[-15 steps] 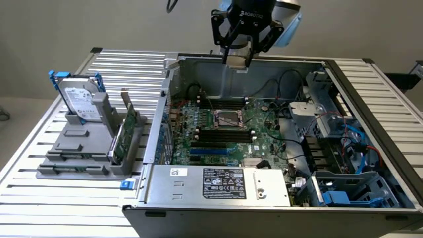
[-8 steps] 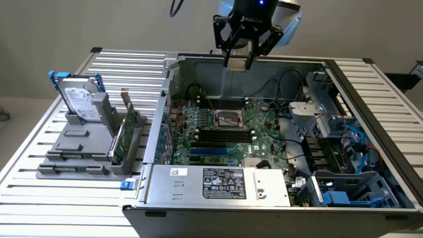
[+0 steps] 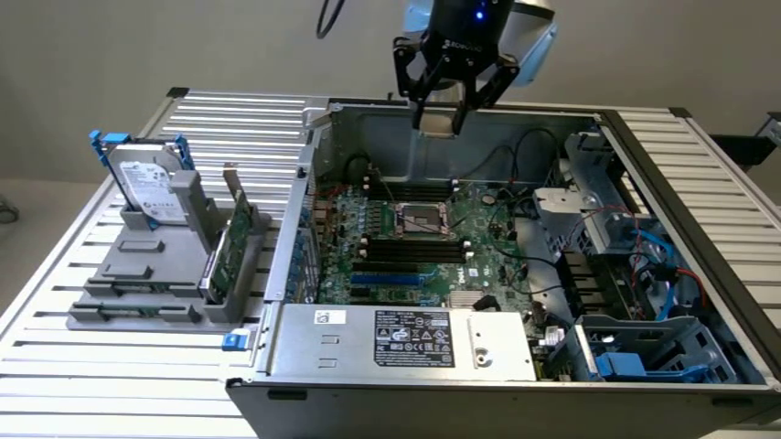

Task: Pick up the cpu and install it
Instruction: 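Pick up the cpu and move it towards the insertion slot, then place the cpu into insertion slot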

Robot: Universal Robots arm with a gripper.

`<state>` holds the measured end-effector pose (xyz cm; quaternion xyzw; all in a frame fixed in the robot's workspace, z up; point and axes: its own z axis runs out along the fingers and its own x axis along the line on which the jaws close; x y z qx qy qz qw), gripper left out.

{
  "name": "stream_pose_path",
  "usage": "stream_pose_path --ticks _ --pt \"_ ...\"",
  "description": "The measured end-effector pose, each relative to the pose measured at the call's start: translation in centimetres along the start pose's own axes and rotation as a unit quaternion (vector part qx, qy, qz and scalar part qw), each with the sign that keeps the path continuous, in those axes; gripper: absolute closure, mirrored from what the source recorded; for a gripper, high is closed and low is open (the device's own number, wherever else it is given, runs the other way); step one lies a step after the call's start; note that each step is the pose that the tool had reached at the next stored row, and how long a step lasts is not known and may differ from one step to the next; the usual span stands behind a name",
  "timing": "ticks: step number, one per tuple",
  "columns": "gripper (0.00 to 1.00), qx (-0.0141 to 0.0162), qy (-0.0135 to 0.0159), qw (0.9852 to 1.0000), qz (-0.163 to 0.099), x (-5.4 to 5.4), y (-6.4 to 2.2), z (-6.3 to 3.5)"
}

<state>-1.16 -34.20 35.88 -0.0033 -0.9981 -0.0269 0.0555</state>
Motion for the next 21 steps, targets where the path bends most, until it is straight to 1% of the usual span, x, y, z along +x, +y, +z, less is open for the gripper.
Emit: stream_pose_path --ticks 4,10,11,13,21 --pt "0.45 -0.0001 -0.0049 1.0000 0.000 0.0 0.04 0.46" --pt "0.45 -0.0007 -0.0086 1.0000 -0.001 0.0 0.19 1.36" --pt "0.45 -0.0013 -0.0089 1.0000 0.000 0.0 0.23 1.48" --pt "0.45 -0.0015 -0.0088 1.0000 -0.001 0.0 0.25 1.55" --pt "0.45 -0.0015 -0.0088 1.0000 -0.001 0.0 0.25 1.55"
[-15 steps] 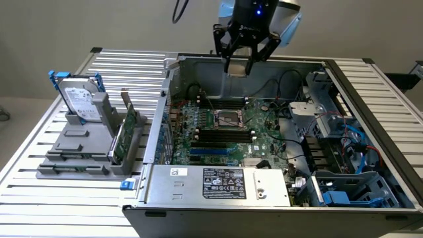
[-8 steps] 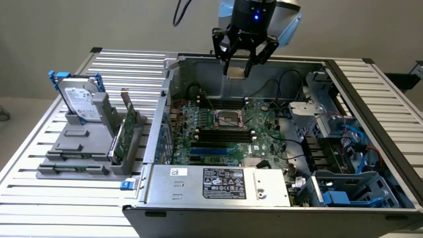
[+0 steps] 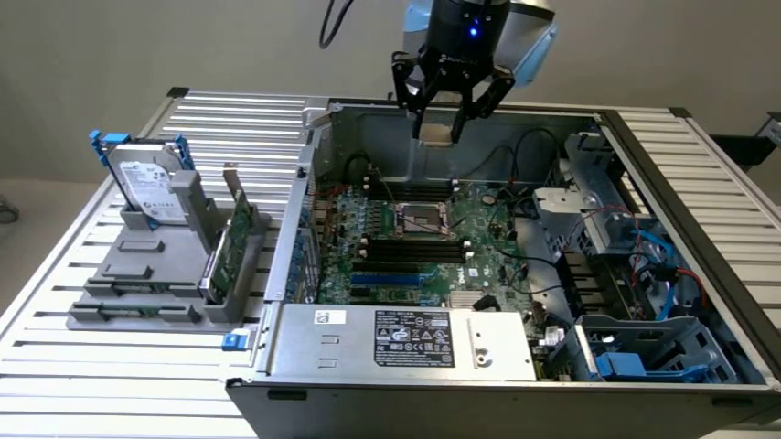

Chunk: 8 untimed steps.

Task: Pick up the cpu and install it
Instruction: 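Place the cpu into insertion slot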

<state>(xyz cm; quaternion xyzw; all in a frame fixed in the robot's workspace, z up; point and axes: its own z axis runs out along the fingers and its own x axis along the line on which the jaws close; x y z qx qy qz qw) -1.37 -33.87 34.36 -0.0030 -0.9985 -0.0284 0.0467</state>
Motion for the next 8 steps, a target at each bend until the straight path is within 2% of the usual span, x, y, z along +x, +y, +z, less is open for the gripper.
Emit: stream_pose_path --ticks 7,8 --pt "0.45 -0.0001 0.0000 1.0000 0.000 0.00 -0.02 0.00" --pt "0.45 -0.0012 -0.0002 1.0000 0.003 0.00 -0.05 0.02"
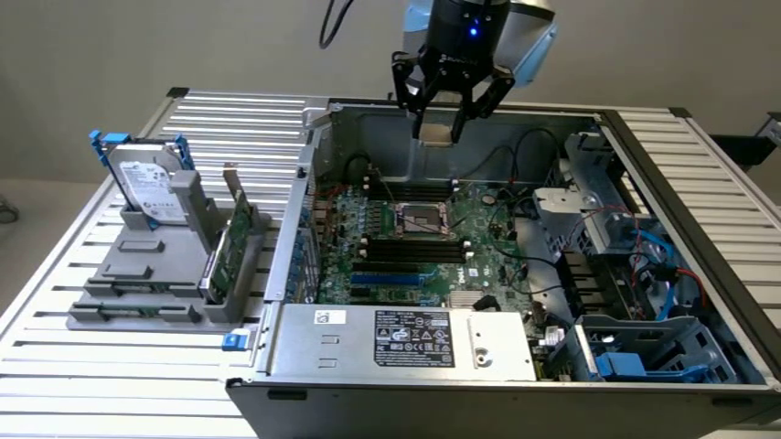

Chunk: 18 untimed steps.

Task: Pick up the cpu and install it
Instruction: 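Place the cpu into insertion slot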

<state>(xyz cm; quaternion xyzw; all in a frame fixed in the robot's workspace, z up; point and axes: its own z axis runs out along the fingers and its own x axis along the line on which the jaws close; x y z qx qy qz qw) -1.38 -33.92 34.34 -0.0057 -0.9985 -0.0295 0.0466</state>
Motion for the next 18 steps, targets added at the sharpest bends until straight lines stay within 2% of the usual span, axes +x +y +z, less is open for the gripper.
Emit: stream_pose_path --ticks 5,9,12,15,17,18 --pt "0.45 -0.0044 -0.0024 0.9991 0.041 -0.02 -0.01 0.17" --pt "0.45 -0.0077 -0.0045 0.9970 0.077 -0.03 -0.03 0.29" --pt "0.45 -0.0104 -0.0062 0.9944 0.105 -0.04 -0.04 0.38" --pt "0.45 -0.0129 -0.0078 0.9911 0.132 -0.05 -0.05 0.47" --pt "0.45 -0.0146 -0.0089 0.9885 0.150 -0.06 -0.05 0.53" --pt "0.45 -0.0159 -0.0097 0.9863 0.164 -0.06 -0.06 0.58"
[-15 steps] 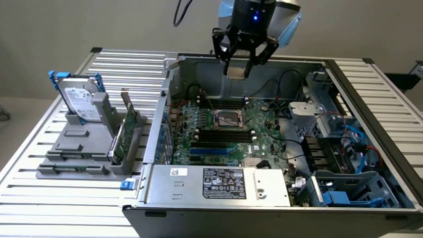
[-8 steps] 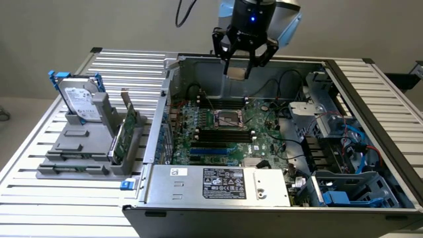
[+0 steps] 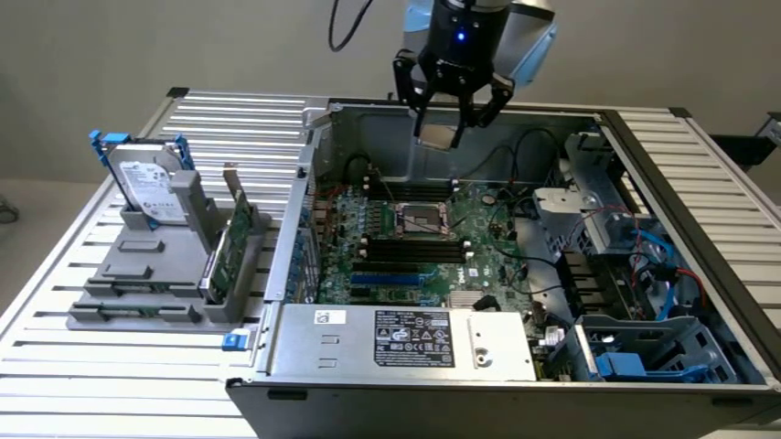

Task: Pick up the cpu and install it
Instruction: 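Place the cpu into insertion slot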

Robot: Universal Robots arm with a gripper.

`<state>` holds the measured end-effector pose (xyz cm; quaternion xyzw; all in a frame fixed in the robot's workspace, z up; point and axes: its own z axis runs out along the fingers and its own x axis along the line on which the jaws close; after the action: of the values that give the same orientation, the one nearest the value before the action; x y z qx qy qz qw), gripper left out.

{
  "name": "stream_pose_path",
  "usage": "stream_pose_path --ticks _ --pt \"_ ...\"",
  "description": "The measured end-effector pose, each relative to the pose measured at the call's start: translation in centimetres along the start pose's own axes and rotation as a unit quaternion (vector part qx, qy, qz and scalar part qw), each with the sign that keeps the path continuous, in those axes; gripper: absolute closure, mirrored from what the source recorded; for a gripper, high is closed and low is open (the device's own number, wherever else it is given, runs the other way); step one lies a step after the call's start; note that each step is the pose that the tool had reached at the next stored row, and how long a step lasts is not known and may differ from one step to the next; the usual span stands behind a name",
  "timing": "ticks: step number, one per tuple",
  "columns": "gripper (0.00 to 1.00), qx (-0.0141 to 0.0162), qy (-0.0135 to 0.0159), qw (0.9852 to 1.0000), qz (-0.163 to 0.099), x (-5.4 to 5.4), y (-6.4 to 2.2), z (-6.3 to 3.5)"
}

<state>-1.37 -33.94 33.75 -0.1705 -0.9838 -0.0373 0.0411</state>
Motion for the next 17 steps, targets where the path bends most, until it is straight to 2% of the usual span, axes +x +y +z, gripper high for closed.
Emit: stream_pose_path --ticks 4,9,13,17 --pt "0.45 -0.0039 -0.0025 0.9991 0.041 -0.01 -0.01 0.15" --pt "0.45 -0.0082 -0.0052 0.9962 0.087 -0.03 -0.03 0.31" --pt "0.45 -0.0116 -0.0073 0.9924 0.123 -0.05 -0.04 0.45" --pt "0.45 -0.0149 -0.0094 0.9872 0.158 -0.06 -0.05 0.58"
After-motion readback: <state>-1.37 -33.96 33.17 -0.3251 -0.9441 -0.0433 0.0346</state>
